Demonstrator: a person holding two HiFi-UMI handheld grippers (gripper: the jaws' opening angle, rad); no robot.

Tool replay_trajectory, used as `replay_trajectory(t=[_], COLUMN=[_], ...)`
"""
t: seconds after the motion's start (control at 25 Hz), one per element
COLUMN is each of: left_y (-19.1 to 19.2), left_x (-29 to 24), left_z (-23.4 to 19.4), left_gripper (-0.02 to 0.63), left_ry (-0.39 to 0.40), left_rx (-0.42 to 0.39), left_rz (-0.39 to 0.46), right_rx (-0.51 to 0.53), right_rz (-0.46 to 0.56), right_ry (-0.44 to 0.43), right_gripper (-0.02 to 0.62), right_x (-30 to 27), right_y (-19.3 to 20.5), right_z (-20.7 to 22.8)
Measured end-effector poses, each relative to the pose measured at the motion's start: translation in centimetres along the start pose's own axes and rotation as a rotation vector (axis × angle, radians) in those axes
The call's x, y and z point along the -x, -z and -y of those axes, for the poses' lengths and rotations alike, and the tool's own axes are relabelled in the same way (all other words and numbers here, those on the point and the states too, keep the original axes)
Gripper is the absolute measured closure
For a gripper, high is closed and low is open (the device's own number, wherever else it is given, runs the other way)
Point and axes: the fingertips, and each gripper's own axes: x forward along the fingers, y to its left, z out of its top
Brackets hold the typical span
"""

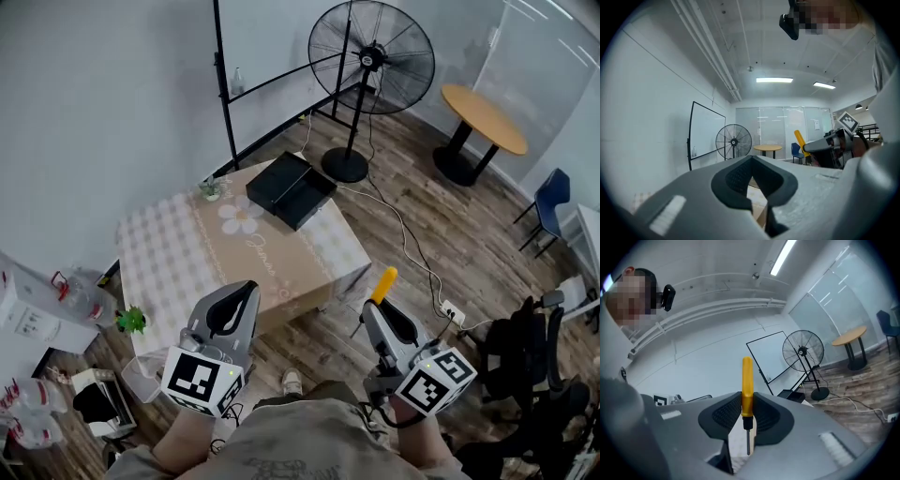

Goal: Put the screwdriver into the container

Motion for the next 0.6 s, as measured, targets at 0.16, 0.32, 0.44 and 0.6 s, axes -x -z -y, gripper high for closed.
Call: replay_trajectory(t=[0.16,0.32,0.44,0.6], left_y=[0.8,1.1,1.0,1.8], left_x=[-1.0,-2.0,-3.3,-5.3], left_z=[-1.6,-2.5,-3.2,-4.1], left_gripper=[0.606,0.606,0.606,0.606], left_ry=[-0.003,0.004,0.002,-0.001], left_rx=[0.014,0.009,0.008,0.002], left_rz=[-0.016,-0.015,-0.025,-0.019], right_rx=[-0.117,-0.169,-0.174,-0.093], right_rz=[0.011,0.010,0.007,-0.001], right_ry=[0.008,0.021,0.022,0.034], right_gripper=[0.494,0.494,0.494,0.494], right_x=[-1.9,-3.2,-4.6,-6.4], right_y=[0.1,0.2,0.0,-1.0], right_z=[1.5,3.0,4.1,5.9])
